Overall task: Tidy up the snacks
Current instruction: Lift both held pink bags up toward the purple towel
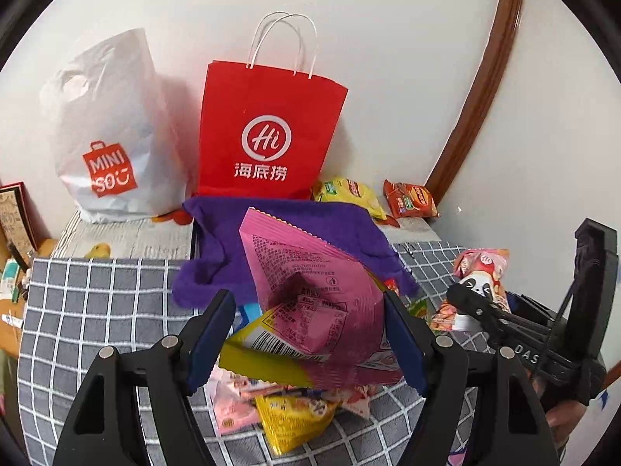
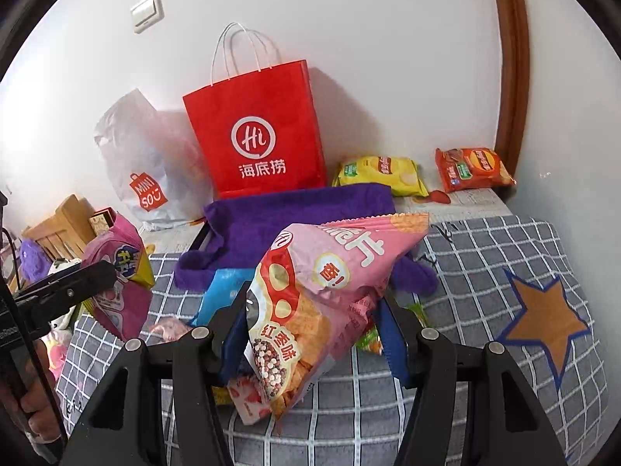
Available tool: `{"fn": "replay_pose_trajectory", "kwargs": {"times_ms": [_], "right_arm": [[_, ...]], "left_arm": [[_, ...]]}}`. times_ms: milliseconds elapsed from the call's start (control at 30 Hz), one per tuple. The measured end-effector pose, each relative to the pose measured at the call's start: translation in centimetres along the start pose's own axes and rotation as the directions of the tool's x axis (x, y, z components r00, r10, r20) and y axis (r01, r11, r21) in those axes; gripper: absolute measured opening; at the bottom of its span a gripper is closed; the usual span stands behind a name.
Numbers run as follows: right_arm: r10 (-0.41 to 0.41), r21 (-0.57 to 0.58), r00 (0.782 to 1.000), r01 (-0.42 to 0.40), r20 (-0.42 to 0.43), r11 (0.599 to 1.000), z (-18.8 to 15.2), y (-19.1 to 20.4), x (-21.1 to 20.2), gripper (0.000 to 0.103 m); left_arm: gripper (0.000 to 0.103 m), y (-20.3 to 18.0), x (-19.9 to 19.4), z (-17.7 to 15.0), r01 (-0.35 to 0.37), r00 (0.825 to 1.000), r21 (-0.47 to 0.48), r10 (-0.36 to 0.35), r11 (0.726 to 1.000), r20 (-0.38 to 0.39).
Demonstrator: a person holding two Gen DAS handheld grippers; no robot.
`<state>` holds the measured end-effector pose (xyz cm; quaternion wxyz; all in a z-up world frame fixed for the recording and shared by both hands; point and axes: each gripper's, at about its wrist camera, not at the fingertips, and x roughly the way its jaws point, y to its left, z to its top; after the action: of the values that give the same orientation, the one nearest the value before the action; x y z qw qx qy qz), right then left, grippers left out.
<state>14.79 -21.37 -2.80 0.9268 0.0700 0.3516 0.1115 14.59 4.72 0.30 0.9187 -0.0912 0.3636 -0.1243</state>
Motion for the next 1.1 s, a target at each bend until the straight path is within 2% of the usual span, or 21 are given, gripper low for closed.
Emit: {"fn": "replay_pose_trajectory", "kwargs": {"times_ms": [167,367,500,667,933,1100], "right_arm": [[-0.026,-0.046,1.000,0.026,0.005,0.999,2.5,0.4,1.5,0.059],[0.011,-0.096,1.000,-0.011,0.005,0.995,5.8,1.0,3.6,0.059],[-0.020,-0.152,1.000,0.023,0.024,0.988,7.5,1.5,5.1,0.059],[-0.008,-0.161,1.000,0.010,0.010,0.987,9.5,1.6,7.3,0.059],[0.004,-0.143,0.999,0.001,0.034,0.990,13.5,1.4,9.8,0.059],[0.003,-0.164,0.999,0.004,0.044,0.987,15.5,1.3,11.3,0.059]], "left_arm": [[0.075,0.4,1.3,2.1,-0.021,1.000,0.009,0.021,1.000,-0.003],[0.075,1.4,3.2,4.5,-0.025,1.000,0.005,0.025,1.000,-0.011],[0.075,2.0,4.7,5.8,-0.045,0.999,0.016,0.045,0.999,-0.010],[0.075,2.7,6.4,7.2,-0.051,0.998,0.011,0.051,0.999,-0.021],[0.075,3.3,9.4,11.0,-0.073,0.997,0.020,0.073,0.997,-0.013],[0.075,4.3,12.0,11.9,-0.068,0.997,0.014,0.068,0.998,-0.028]]}}
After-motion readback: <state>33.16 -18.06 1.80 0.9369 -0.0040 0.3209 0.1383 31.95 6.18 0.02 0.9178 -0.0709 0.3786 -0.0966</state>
